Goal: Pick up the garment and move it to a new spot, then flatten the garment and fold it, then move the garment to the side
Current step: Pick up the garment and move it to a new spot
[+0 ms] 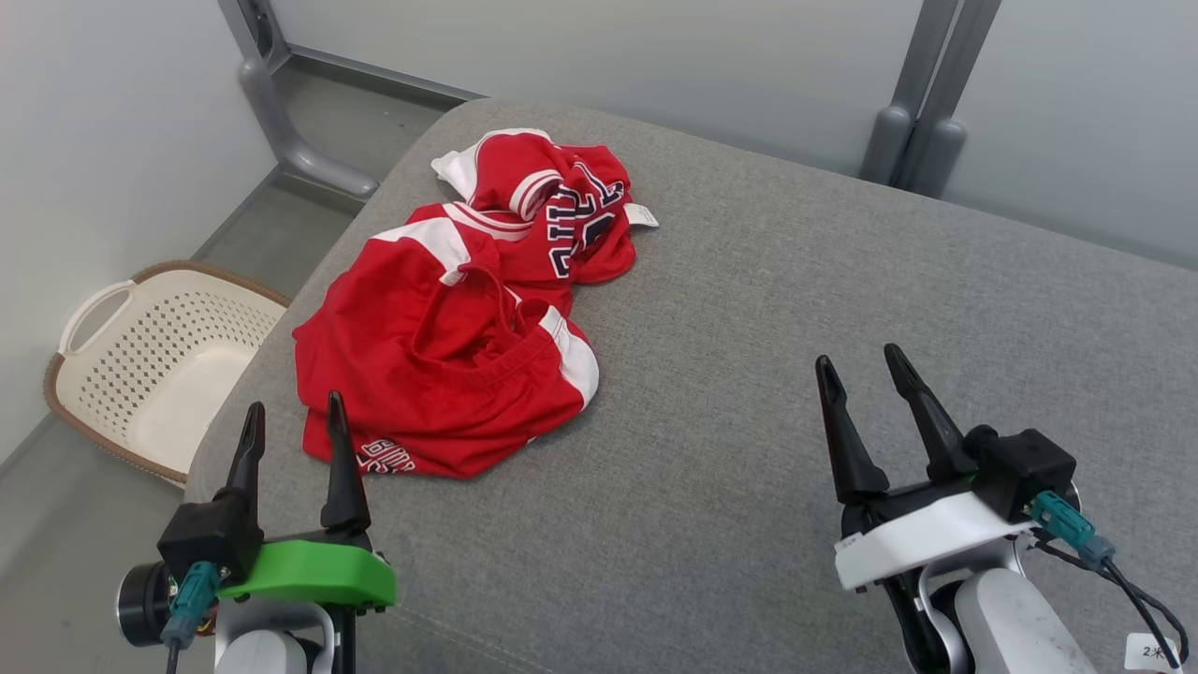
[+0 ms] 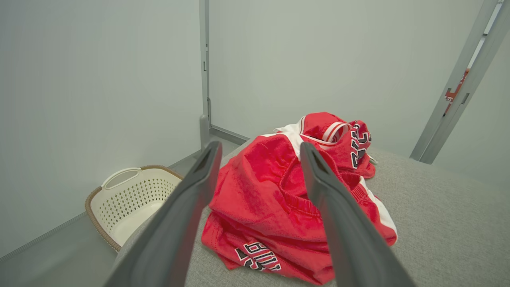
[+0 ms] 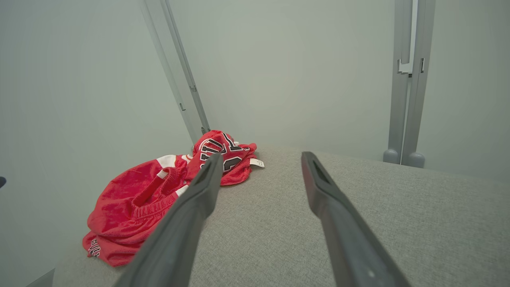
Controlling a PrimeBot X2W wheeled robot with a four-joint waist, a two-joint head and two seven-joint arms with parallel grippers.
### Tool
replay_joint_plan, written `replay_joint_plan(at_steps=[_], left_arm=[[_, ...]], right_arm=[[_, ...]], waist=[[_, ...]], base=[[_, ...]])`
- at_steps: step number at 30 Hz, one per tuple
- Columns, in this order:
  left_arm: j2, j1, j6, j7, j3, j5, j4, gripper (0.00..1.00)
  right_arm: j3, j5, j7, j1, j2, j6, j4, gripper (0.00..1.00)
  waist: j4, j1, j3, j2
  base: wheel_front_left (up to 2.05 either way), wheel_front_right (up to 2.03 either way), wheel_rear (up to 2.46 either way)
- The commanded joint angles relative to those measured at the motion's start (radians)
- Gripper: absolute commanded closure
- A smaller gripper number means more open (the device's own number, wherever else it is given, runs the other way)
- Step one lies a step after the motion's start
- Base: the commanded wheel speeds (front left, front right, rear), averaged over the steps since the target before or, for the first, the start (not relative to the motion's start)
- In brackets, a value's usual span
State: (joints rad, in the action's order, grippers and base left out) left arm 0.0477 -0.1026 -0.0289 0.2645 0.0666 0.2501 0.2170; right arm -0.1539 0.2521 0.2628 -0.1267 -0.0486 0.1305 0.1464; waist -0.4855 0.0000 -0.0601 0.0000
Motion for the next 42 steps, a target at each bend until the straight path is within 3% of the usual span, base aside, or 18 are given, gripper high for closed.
replay_joint_plan(at_steps=[1,7,11,19,28,34,42], left_arm=[[0.005,0.006,-0.005,0.000,-0.003,0.007,0.005,0.00],[0.032,-0.071,0.033,-0.016,-0.019,0.033,0.064,0.00],[0.059,-0.159,0.068,-0.128,-0.042,0.094,0.106,0.00],[0.144,-0.345,0.090,-0.393,-0.083,0.180,0.215,0.00],[0.242,-0.509,0.116,-0.621,-0.115,0.271,0.457,0.00],[0.286,-0.544,0.139,-0.704,-0.104,0.297,0.618,0.00],[0.289,-0.535,0.152,-0.766,-0.078,0.332,0.785,0.00]], right_arm=[[-0.003,0.003,0.003,0.001,-0.003,0.000,0.003,0.00],[-0.021,0.011,0.003,-0.012,-0.003,0.000,0.000,0.00],[-0.017,-0.001,0.003,-0.024,-0.004,0.000,-0.005,0.00],[-0.031,-0.005,0.003,-0.068,-0.008,0.000,-0.015,0.00],[-0.042,0.011,0.003,-0.132,-0.017,0.000,-0.022,0.00],[-0.038,0.018,0.003,-0.152,-0.015,0.000,-0.024,0.00],[-0.036,0.021,0.003,-0.166,-0.013,0.000,-0.024,0.00]], waist=[[0.003,0.0000,0.001,0.0000],[0.028,0.0000,-0.009,0.0000],[0.059,0.0000,-0.031,0.0000],[0.165,0.0000,-0.110,0.0000],[0.304,0.0000,-0.207,0.0000],[0.373,0.0000,-0.238,0.0000],[0.406,0.0000,-0.251,0.0000]], base=[[0.00,0.00,0.00],[0.00,0.00,0.00],[0.00,0.00,0.00],[0.00,0.00,0.00],[0.00,0.00,0.00],[0.00,0.00,0.00],[0.00,0.00,0.00]])
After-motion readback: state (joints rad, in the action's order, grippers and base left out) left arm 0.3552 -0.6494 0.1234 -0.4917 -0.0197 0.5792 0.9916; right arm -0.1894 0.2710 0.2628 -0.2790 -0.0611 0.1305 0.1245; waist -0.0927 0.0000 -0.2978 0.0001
